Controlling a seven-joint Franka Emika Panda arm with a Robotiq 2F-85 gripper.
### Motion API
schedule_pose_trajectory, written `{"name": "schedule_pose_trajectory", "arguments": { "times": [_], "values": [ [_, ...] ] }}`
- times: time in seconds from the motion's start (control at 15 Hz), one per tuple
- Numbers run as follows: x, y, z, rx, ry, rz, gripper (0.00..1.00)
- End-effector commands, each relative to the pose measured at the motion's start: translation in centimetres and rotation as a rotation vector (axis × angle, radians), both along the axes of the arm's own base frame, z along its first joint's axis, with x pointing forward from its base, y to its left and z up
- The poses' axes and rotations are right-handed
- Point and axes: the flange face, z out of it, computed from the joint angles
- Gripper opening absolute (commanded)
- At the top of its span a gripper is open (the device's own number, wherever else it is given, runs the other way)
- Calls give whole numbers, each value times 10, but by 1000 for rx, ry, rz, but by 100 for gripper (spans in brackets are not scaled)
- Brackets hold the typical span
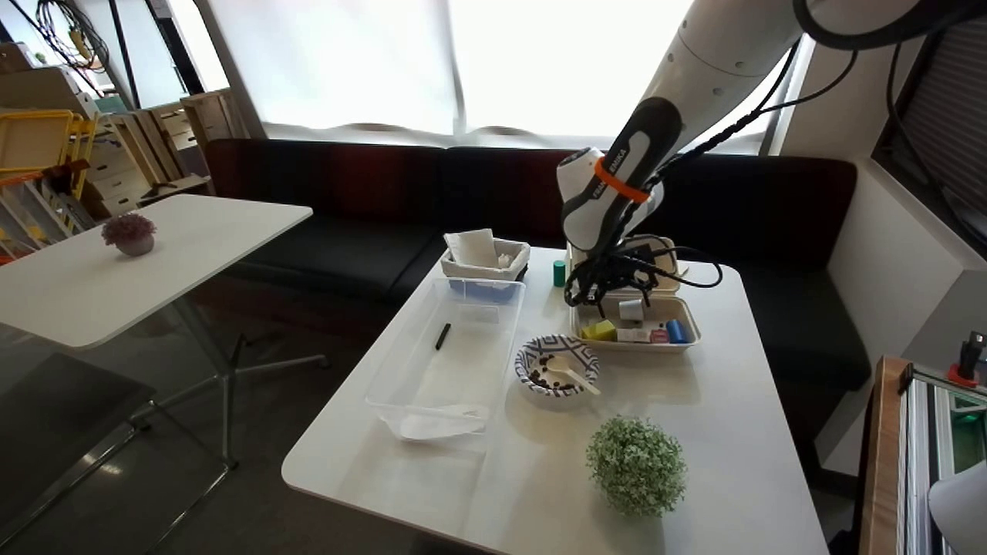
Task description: Turn the k-cup over
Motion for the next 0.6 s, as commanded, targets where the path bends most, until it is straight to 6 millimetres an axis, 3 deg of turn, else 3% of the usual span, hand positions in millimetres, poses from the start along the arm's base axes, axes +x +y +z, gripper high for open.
{"name": "schedule_pose_trajectory", "arguments": {
  "times": [0.0,0.53],
  "values": [
    [-20,-7,11,103,-89,-17,100],
    [-59,-31,25,301,-341,-27,100]
  ]
}}
